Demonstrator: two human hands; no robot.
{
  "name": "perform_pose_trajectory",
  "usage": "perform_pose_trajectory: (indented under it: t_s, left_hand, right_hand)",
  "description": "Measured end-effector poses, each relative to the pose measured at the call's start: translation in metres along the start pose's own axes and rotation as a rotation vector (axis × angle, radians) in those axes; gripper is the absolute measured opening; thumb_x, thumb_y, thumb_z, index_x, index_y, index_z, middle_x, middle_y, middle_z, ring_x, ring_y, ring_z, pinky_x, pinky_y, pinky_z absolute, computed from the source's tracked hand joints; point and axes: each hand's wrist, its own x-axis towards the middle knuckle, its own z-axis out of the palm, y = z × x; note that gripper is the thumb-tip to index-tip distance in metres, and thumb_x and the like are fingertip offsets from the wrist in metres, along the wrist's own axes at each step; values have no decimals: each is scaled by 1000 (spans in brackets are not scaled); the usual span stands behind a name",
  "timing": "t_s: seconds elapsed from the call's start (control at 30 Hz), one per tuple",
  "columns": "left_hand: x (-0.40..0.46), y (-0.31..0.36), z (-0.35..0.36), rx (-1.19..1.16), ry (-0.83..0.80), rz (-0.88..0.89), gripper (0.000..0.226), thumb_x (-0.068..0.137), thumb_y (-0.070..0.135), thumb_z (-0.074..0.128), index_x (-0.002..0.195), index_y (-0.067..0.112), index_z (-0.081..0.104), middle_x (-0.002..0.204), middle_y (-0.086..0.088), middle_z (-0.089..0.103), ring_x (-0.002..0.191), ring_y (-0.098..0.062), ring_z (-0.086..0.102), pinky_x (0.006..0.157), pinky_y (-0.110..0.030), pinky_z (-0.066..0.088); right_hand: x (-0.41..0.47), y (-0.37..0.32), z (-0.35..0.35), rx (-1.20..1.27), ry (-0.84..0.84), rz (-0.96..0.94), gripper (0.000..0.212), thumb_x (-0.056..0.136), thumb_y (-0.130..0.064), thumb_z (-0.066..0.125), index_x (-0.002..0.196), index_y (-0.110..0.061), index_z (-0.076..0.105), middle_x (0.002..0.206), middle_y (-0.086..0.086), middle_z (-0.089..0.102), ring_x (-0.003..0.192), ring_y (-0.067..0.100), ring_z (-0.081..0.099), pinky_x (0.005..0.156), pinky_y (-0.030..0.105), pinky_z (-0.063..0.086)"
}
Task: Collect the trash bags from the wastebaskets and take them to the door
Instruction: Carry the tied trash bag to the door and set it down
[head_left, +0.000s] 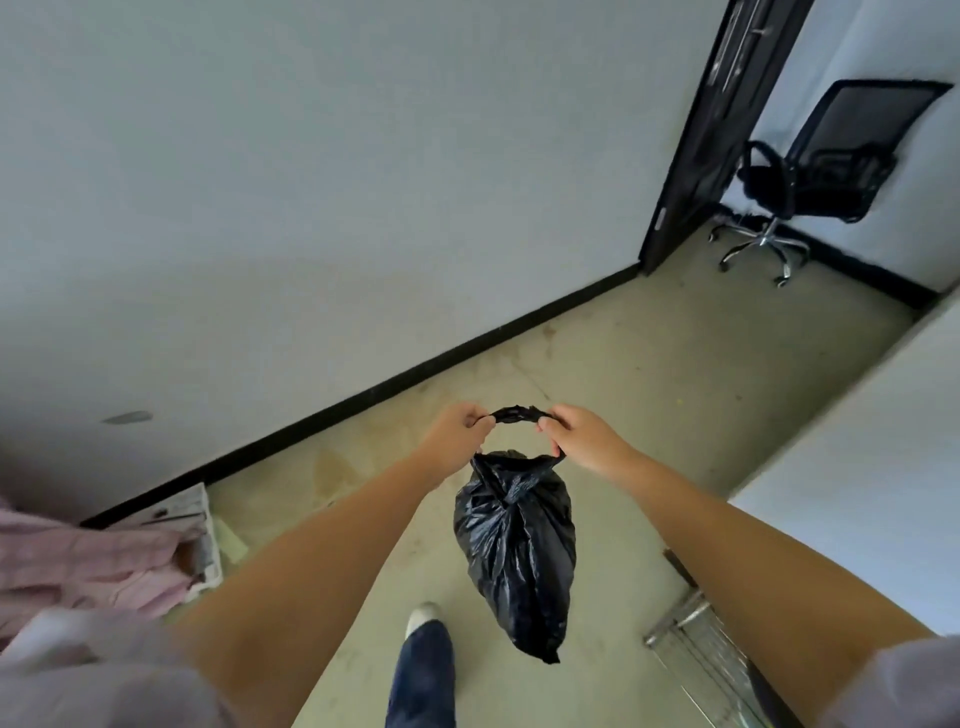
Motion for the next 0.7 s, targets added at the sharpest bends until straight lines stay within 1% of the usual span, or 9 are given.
perform_pose_trajectory:
  t_s: [0.07, 0.17, 0.23, 0.3, 0.4, 0.47, 0.53, 0.6, 0.7]
  left_hand:
    - [54, 5, -11, 24, -40, 29, 18, 98, 25, 46, 86, 14, 55, 69, 2, 53, 58, -9, 45, 55, -20, 33]
    - [131, 24, -27, 60, -101, 61, 23, 97, 25, 47, 75, 21, 51, 69, 1, 52, 62, -14, 46, 58, -22, 34]
    - [175, 42, -35, 88, -149, 89, 25, 97, 23, 47, 73, 16, 49, 70, -4, 49, 66, -19, 45, 62, -25, 34]
    - [217, 60, -38, 109, -204, 127, 23, 97, 20, 47, 75, 12, 48, 71, -9, 47, 69, -20, 44, 66, -30, 33]
    - [279, 86, -33, 142, -244, 152, 21, 96, 21, 48, 77, 12, 49, 71, -9, 48, 69, -20, 46, 69, -32, 35]
    - [320, 102, -24, 153, -269, 167, 21, 96, 21, 47, 78, 11, 49, 67, -5, 48, 70, -20, 49, 68, -31, 36]
    - [360, 117, -14, 160, -282, 170, 24, 97, 20, 46, 74, 13, 48, 64, -1, 48, 70, -20, 50, 63, -27, 35]
    - [401, 133, -3, 157, -291, 165, 27, 97, 20, 45, 72, 13, 46, 65, -2, 48, 69, -19, 48, 59, -24, 32]
    - [464, 159, 19, 96, -269, 129, 30, 97, 21, 47, 67, 16, 46, 66, -3, 50, 65, -19, 48, 59, -24, 33]
  right_hand:
    - [44, 2, -13, 27, 46, 25, 20, 97, -21, 40, 88, -13, 56, 66, -2, 55, 59, 14, 47, 58, 25, 36]
    - [99, 1, -37, 80, 109, 73, 23, 97, -21, 40, 89, -10, 58, 69, 0, 55, 62, 16, 47, 62, 29, 38]
    - [131, 2, -57, 113, 146, 90, 22, 98, -20, 39, 86, -13, 57, 67, 0, 55, 63, 17, 48, 64, 29, 38]
    - [161, 6, -76, 143, 195, 121, 22, 98, -20, 39, 86, -13, 57, 66, -1, 55, 61, 15, 48, 62, 27, 38]
    - [204, 20, -106, 174, 239, 166, 21, 98, -18, 39, 88, -13, 57, 64, -1, 54, 60, 14, 47, 60, 26, 37]
    - [234, 33, -126, 194, 254, 181, 21, 98, -17, 39, 88, -12, 57, 64, -1, 54, 61, 15, 49, 62, 27, 38]
    - [266, 50, -149, 203, 256, 192, 21, 98, -17, 39, 90, -11, 58, 64, -1, 55, 62, 15, 50, 63, 27, 39]
    - [299, 67, -175, 196, 242, 191, 21, 98, -17, 40, 90, -12, 58, 63, -1, 55, 60, 13, 50, 61, 25, 39]
    - [348, 95, -220, 176, 216, 185, 19, 97, -16, 41, 89, -11, 57, 63, -1, 54, 57, 11, 50, 57, 22, 39]
